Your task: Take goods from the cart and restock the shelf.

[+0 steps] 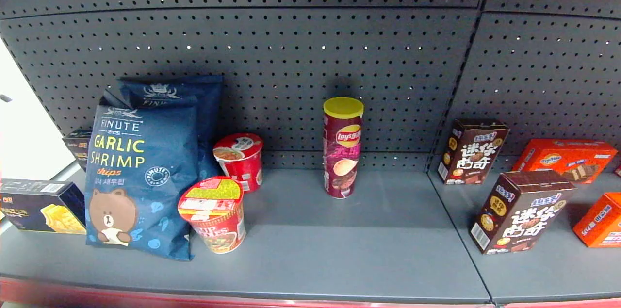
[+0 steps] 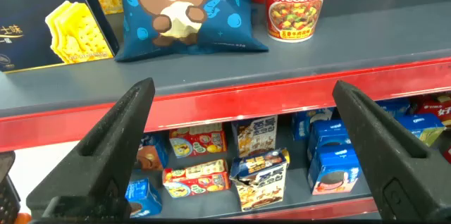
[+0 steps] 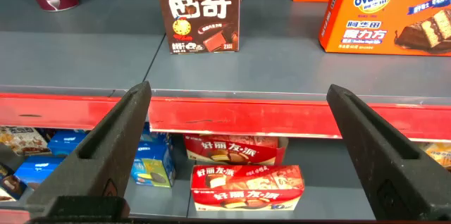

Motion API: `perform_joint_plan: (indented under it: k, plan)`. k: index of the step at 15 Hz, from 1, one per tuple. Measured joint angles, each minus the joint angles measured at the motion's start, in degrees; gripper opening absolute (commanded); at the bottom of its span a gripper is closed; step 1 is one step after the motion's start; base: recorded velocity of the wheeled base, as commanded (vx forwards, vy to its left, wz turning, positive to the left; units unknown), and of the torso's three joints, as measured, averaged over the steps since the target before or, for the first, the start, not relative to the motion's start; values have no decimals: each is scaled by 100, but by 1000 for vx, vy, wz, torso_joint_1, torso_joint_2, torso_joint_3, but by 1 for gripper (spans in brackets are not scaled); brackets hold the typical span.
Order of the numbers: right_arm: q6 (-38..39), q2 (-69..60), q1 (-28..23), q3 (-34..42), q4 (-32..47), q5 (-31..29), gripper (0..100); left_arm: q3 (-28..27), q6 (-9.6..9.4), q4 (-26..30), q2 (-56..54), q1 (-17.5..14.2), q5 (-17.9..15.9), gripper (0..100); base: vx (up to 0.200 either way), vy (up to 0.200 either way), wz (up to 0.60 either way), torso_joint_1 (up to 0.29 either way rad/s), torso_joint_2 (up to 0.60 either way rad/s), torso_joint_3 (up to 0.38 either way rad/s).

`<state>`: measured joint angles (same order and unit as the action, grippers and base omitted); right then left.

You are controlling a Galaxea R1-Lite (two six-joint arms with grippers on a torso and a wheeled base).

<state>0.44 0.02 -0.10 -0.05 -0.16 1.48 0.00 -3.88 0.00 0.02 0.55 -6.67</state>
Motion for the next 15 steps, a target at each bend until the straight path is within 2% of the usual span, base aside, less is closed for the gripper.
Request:
perform_joint_plan:
  k: [4, 15]
  plan:
    - [-1, 0, 0, 0, 0, -2, 100, 0, 0, 0, 0, 2, 0, 100, 0, 0, 0, 0, 0, 0]
    - [-66, 0, 0, 0, -6, -44, 100, 0, 0, 0, 0, -2, -2, 100, 0, 0, 600, 3, 3, 2]
